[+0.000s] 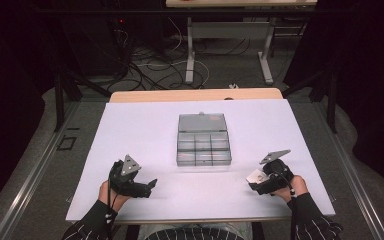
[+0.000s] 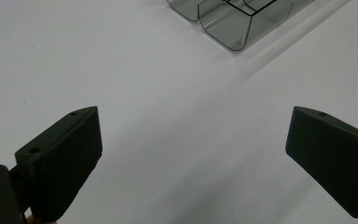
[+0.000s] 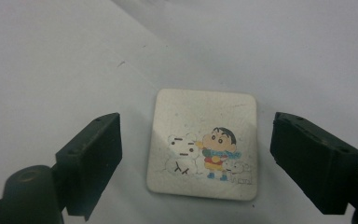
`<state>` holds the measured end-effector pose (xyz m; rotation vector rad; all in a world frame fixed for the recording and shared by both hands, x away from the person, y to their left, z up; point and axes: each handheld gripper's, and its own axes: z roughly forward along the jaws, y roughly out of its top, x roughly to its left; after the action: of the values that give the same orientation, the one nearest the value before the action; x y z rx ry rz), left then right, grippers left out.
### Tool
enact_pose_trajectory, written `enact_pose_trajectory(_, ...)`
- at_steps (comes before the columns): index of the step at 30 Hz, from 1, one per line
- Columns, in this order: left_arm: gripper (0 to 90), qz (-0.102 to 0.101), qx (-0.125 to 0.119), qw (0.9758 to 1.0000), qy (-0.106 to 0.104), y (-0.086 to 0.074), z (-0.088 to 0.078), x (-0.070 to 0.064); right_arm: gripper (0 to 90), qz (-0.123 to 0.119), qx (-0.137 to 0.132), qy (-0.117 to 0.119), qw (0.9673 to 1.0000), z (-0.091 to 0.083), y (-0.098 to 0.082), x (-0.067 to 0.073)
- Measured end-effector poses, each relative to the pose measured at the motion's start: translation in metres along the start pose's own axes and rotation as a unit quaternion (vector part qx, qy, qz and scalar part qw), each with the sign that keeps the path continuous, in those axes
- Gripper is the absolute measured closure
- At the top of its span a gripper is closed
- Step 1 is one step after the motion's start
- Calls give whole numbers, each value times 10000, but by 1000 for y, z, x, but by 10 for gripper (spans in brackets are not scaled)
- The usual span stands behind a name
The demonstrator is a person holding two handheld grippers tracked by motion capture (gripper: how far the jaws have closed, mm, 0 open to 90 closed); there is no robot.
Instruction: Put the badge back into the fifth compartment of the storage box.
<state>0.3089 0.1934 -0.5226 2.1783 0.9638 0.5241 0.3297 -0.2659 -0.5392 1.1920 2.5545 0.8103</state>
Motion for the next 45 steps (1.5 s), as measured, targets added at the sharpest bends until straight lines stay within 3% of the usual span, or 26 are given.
enact_pose_trajectory(8, 33, 61, 2, 10000, -2, 1, 1, 0, 235, -75, 63, 26, 9999, 3, 0, -1)
enact_pose_trajectory(12, 33, 57, -8, 10000, 2, 1, 2, -1, 258, 75, 164, -19, 9998, 5, 0, -1)
enact_pose_trajectory(18, 33, 68, 38, 10000, 11, 1, 2, 0, 320, 111, 190, -138, 9997, 5, -1, -2)
enact_pose_trajectory(25, 33, 38, -3, 10000, 7, 1, 4, -2, 329, -14, 198, -69, 9998, 5, 0, -3)
enact_pose_trajectory(31, 32, 31, 30, 10000, -13, 2, 3, -2, 330, 90, 205, -136, 9997, 4, 1, -4)
enact_pose_trajectory(37, 32, 39, 30, 10000, -17, 2, 3, -2, 330, 37, 76, -102, 9999, -1, 3, -4)
enact_pose_trajectory(45, 33, 43, 47, 10000, -18, 2, 3, -2, 330, -26, -85, -250, 9996, -5, 5, -3)
